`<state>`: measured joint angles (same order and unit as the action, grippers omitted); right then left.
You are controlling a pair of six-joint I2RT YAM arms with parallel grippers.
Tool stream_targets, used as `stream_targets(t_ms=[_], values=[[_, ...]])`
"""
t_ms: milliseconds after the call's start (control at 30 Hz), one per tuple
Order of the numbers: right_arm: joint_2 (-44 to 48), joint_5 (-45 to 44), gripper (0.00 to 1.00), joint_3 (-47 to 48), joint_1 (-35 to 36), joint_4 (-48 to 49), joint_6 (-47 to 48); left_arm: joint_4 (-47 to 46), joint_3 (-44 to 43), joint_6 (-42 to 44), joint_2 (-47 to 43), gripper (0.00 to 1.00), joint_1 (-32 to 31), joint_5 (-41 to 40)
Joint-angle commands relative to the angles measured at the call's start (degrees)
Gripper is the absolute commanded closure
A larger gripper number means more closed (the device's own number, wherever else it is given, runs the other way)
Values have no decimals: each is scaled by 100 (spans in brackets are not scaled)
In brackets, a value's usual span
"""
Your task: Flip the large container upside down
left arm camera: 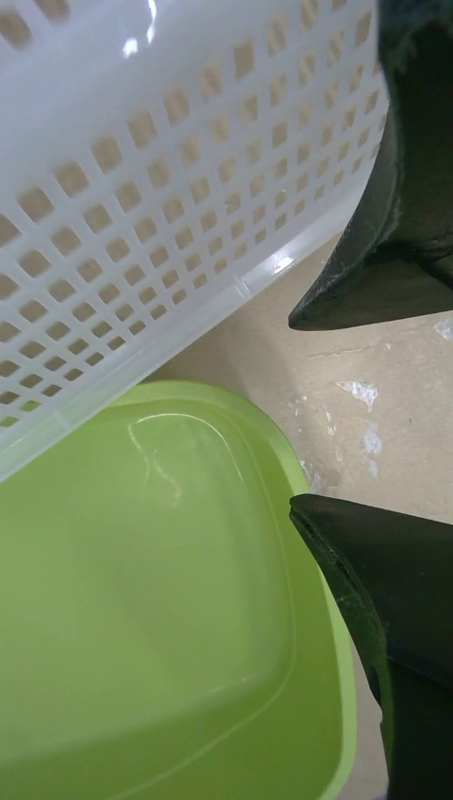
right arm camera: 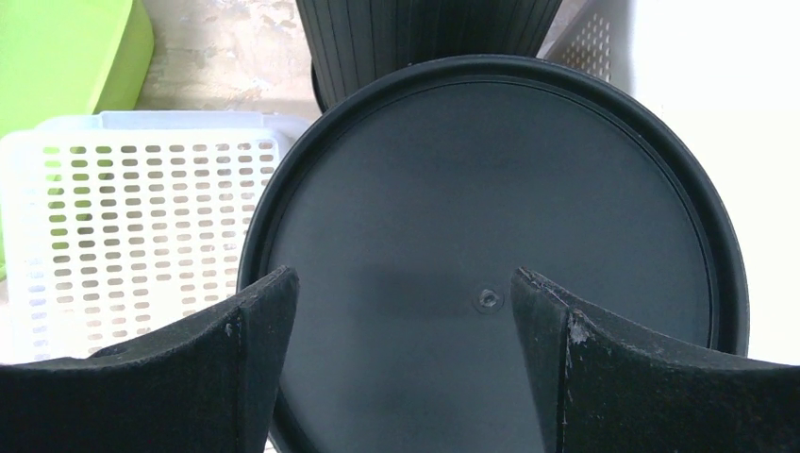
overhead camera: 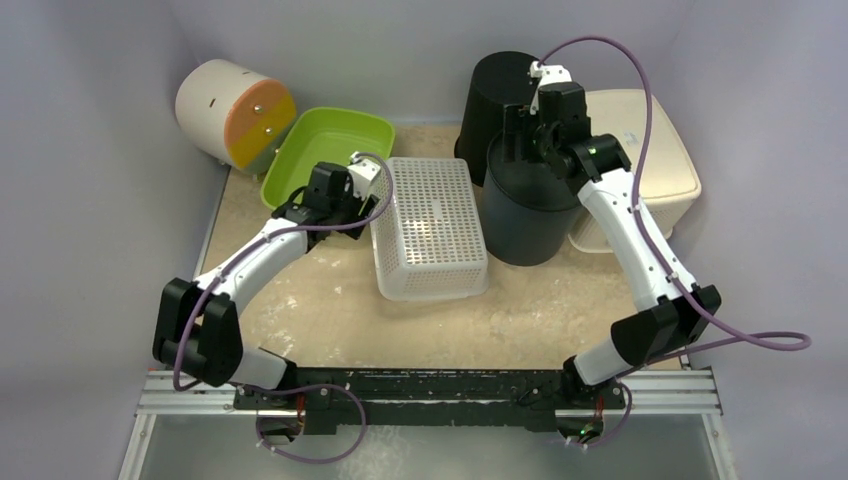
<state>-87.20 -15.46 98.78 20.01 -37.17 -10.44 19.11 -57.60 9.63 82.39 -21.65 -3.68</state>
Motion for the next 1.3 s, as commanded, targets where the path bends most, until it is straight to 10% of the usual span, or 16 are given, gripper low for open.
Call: stream_targets(t_ms=[0, 967, 1267], values=[[-59, 46, 15, 189, -104, 257, 99, 510, -549, 39, -368, 36, -131, -108], [79, 272, 15, -19, -484, 380, 235, -868, -180, 477, 1043, 40, 80, -335], [53, 404, 15, -10, -516, 420, 224, -687, -319, 327, 1137, 75, 90, -997]])
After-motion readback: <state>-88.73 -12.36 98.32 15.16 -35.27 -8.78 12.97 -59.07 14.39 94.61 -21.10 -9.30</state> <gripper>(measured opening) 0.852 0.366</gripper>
